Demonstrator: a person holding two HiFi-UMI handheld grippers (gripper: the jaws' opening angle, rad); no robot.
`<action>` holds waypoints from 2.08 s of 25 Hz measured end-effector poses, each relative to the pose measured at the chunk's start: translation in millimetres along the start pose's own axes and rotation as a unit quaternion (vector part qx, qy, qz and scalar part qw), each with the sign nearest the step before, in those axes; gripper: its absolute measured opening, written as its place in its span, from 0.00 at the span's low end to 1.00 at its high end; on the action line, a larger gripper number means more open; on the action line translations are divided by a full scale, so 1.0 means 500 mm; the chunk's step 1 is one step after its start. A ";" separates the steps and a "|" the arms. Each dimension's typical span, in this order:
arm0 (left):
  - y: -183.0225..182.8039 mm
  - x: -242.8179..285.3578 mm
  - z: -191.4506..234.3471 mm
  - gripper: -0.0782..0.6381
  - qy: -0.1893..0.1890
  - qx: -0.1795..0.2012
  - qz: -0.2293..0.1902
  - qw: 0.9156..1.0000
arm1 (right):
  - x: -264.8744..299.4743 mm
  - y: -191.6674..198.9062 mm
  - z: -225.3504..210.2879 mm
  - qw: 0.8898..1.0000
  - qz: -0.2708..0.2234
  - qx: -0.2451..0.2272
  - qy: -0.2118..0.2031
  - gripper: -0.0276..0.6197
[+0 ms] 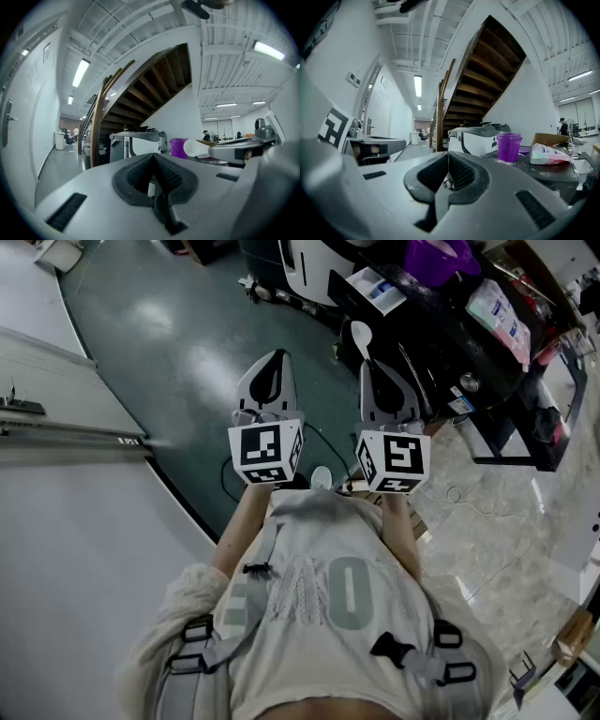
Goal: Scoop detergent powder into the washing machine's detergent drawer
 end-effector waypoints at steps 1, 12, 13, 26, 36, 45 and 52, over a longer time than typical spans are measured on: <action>0.002 0.001 0.002 0.14 0.000 -0.001 0.001 1.000 | 0.000 0.001 0.000 1.000 0.000 -0.001 0.000 0.06; 0.006 -0.003 0.017 0.14 -0.007 -0.017 0.002 1.000 | -0.008 0.000 -0.010 1.000 -0.010 0.000 0.015 0.06; 0.006 -0.001 0.017 0.14 -0.009 -0.018 0.001 1.000 | -0.008 0.002 -0.013 1.000 -0.010 0.001 0.015 0.06; -0.027 0.135 -0.038 0.14 0.032 -0.028 -0.029 0.999 | 0.033 -0.022 -0.107 0.999 -0.029 -0.014 0.037 0.06; -0.055 0.317 -0.063 0.14 0.066 -0.036 -0.032 0.997 | 0.152 -0.040 -0.216 0.998 -0.021 -0.019 0.060 0.06; -0.071 0.562 -0.109 0.14 0.130 -0.040 -0.024 0.990 | 0.303 -0.065 -0.366 0.993 -0.004 -0.019 0.115 0.06; -0.099 0.768 -0.144 0.14 0.186 -0.028 -0.031 0.982 | 0.442 -0.104 -0.505 0.987 -0.011 -0.008 0.162 0.06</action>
Point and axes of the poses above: the fingertips, and each gripper's own axes: x forward along the fingers, z to its left, y out of its underside, the point moved 1 cm from there along -x, backward along the fingers, and after that the axes turned 13 degrees about -y, right-handed, at the moved point
